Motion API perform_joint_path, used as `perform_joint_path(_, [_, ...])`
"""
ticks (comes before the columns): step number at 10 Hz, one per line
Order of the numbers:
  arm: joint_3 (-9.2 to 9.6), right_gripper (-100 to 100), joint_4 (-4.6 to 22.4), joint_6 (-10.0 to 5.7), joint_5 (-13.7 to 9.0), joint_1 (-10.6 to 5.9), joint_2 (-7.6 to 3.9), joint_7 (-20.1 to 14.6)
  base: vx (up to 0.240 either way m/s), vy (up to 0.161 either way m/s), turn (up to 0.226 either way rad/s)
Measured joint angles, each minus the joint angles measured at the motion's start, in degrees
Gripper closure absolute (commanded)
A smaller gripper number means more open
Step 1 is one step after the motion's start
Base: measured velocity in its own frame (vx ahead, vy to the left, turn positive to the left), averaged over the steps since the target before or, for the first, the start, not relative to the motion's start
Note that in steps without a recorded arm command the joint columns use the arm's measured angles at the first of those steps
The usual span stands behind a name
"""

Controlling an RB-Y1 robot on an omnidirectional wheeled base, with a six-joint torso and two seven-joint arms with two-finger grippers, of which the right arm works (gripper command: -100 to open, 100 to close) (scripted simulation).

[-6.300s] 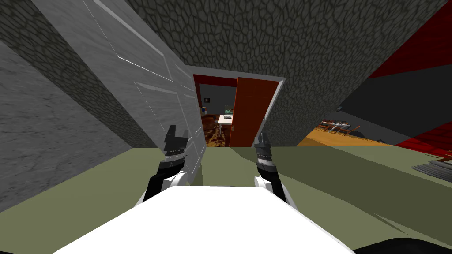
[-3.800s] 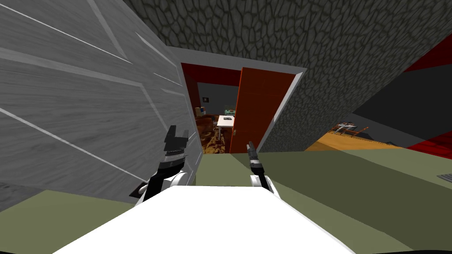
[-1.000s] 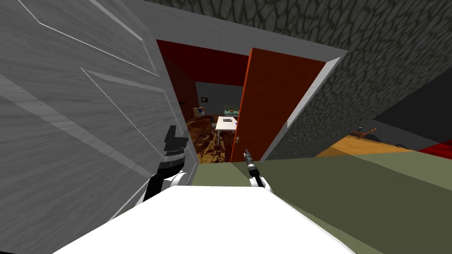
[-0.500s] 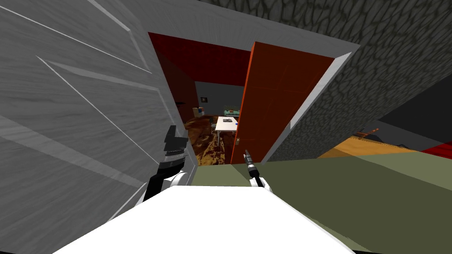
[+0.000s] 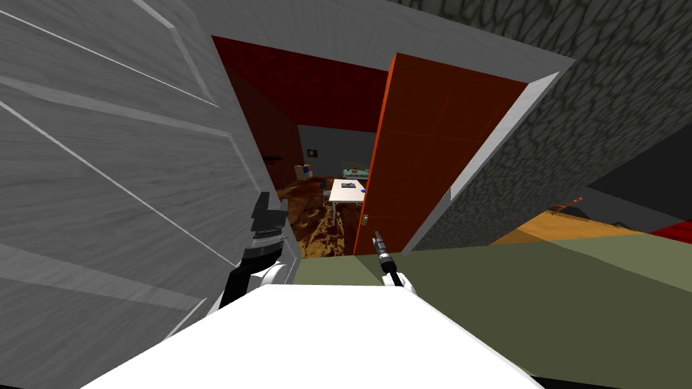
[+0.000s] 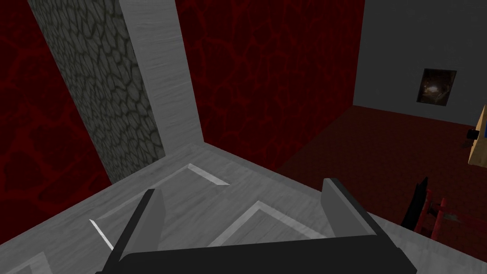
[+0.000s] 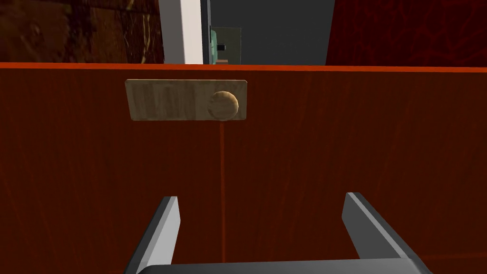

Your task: Pull the door open

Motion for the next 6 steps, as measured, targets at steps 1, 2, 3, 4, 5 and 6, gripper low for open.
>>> perform_joint_path(1, [-0.17, -100, 1.67, -0.38, 0.07, -0.78, -0.15, -0.27, 0.159, 0.013, -0.003])
perform_joint_path(2, [-0.27, -100, 2.78, -0.56, 0.25, -1.18, -0.22, -0.65, 0.155, 0.002, -0.004])
perform_joint_path(3, [-0.3, -100, 3.28, -0.52, 0.45, -1.24, -0.24, -1.07, 0.125, -0.003, -0.001])
perform_joint_path(4, [-0.41, -100, 4.37, -0.77, 0.5, -1.7, -0.27, -1.22, 0.054, -0.001, 0.002])
perform_joint_path(5, [-0.43, -100, 4.5, -0.86, 0.5, -1.77, -0.27, -1.23, 0.142, 0.028, 0.13])
perform_joint_path(6, [-0.65, -100, 4.42, -1.0, 0.27, -1.31, -0.77, -1.49, 0.177, 0.046, 0.115])
